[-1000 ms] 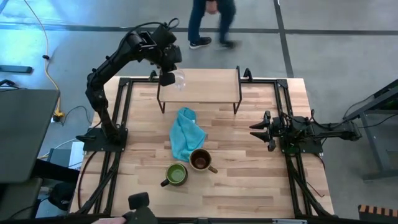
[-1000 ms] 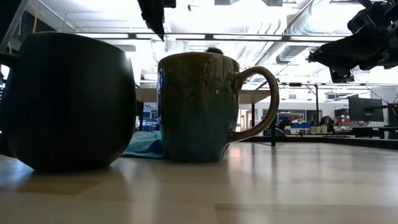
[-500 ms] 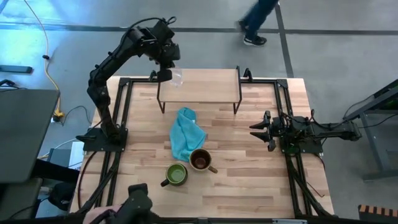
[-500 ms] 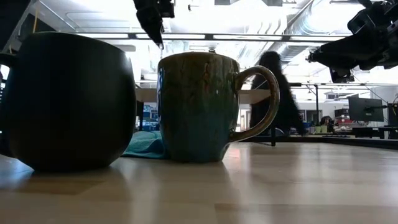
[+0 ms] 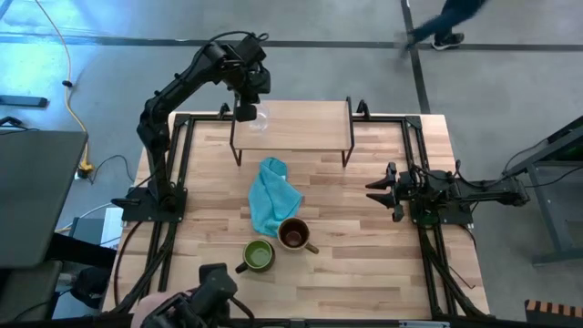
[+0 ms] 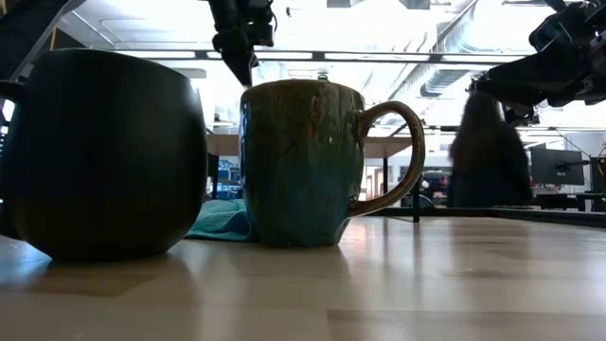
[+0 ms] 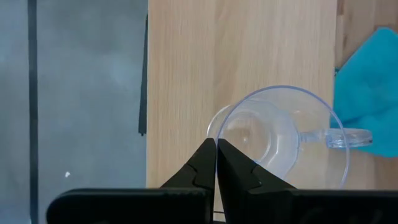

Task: Stack small to large cups/mugs on shelf
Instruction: Put the transparent mug on the shelf

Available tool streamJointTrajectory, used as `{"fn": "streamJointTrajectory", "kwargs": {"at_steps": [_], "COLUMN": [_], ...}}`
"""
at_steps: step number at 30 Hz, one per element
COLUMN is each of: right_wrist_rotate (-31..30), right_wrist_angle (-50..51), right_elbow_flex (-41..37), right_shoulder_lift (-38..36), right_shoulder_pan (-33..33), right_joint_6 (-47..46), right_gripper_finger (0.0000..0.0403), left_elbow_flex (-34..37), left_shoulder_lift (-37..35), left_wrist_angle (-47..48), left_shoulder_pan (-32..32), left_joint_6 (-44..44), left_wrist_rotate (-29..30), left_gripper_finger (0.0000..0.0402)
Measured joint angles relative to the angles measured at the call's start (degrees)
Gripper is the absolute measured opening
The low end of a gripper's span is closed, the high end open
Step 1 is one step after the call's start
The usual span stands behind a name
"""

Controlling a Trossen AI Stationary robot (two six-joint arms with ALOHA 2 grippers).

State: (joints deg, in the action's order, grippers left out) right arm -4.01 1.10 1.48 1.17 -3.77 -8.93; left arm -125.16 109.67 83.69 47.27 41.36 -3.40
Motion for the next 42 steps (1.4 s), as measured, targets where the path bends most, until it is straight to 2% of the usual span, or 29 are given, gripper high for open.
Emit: {"fn": "streamJointTrajectory", "kwargs": {"at_steps": [9,25,34,42], "right_wrist_rotate": [0.0,0.1,0.1,-0.1], "right_wrist_angle": [0.0,0.0,0.0,0.0], "right_elbow_flex": [0.0,0.0,0.0,0.0], "right_shoulder_lift": [0.0,0.0,0.0,0.0], "right_shoulder_pan": [0.0,0.0,0.0,0.0], "right_joint_6": [0.4,0.4,-0.1,0.0], "right_gripper_finger": [0.0128,0.0128,0.0128,0.0128], "left_elbow_flex": [0.0,0.0,4.2,4.5], "left_shoulder_lift": [0.0,0.0,0.0,0.0], "left_wrist_angle": [0.3,0.4,0.1,-1.3], "left_shoulder_pan": [0.0,0.2,2.1,2.3], "left_joint_6": [3.9,3.3,1.4,1.1], "left_wrist_rotate": [1.5,-0.1,-0.7,-2.6], "left_gripper_finger": [0.0,0.0,0.0,0.0]}}
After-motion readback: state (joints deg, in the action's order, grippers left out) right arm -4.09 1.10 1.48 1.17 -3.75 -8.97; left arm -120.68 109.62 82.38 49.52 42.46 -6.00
